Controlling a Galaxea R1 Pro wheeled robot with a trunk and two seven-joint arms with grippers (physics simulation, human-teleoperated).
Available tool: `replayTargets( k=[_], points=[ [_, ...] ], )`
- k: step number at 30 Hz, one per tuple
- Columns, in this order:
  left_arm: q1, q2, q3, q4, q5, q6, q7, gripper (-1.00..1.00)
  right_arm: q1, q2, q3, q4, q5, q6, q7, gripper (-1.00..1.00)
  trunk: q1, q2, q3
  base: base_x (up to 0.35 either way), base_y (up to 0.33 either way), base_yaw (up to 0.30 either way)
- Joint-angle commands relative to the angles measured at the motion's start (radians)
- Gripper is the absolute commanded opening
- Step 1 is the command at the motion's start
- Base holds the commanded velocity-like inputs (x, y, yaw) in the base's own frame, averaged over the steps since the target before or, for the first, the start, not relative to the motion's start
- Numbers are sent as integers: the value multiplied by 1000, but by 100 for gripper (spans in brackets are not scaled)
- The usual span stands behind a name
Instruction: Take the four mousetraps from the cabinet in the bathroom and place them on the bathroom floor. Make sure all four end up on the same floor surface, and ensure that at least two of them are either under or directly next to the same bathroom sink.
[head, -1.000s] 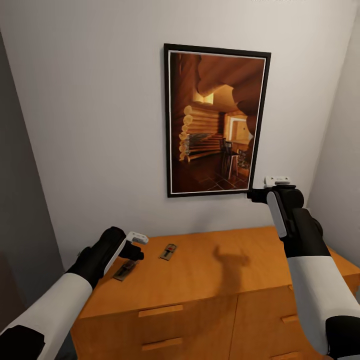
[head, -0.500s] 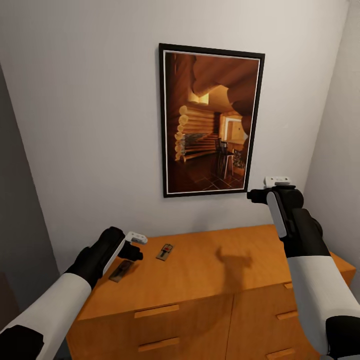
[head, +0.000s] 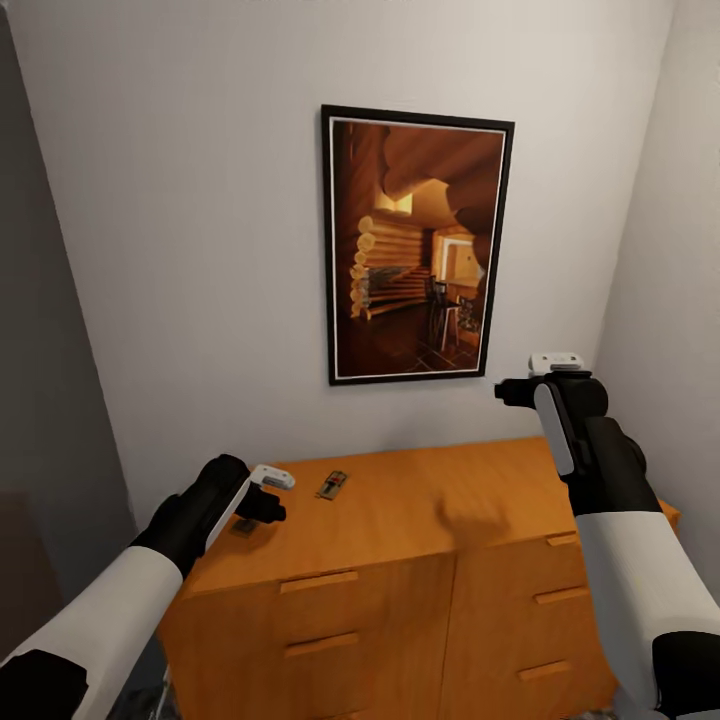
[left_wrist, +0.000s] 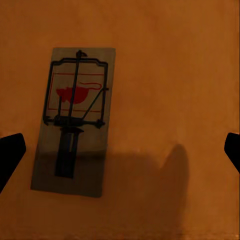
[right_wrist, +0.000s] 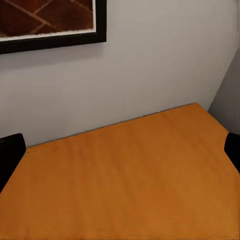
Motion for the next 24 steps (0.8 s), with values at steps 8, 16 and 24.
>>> replayTargets(
  k=[8, 16, 24],
  points=[
    [-1, 2, -4, 0, 0, 3, -1, 100, -1, -1, 1, -1, -11, 3, -9, 100, 0, -1, -1, -56, 0, 0],
    [-1, 12, 0, 4, 4, 2, -5, 100, -2, -2, 1, -1, -10, 3, -9, 100, 0, -1, -1, -7, 0, 0],
    [-1, 52, 8, 5, 16, -2, -109, 100, -3, -3, 1, 1, -10, 3, -8, 100, 0, -1, -1, 0, 0, 0]
  ],
)
